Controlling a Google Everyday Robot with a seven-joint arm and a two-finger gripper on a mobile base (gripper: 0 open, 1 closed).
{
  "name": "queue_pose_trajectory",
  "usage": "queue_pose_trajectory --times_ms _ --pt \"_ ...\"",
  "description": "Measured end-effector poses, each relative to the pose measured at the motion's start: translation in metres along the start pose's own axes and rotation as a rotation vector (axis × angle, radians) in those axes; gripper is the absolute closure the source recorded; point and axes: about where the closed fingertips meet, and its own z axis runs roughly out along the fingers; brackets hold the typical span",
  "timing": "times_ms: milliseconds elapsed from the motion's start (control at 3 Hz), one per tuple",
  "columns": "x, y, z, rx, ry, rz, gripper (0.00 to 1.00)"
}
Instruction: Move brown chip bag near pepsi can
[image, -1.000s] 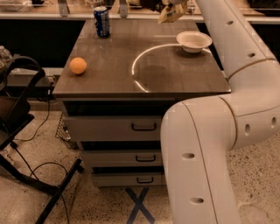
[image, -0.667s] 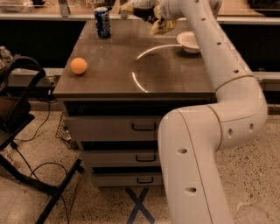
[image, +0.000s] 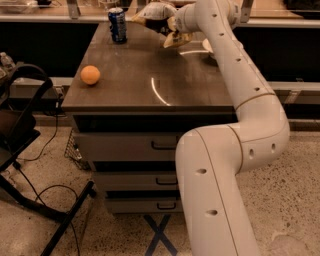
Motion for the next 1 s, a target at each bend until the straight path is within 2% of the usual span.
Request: queue_pose_trajectory --times_ms 667,1000 --pt "0.0049 0.0062 0.0071 -0.009 0.008 0.001 0.12" --pt "0.0063 0.0082 0.0093 -0.012 0.01 0.001 0.0"
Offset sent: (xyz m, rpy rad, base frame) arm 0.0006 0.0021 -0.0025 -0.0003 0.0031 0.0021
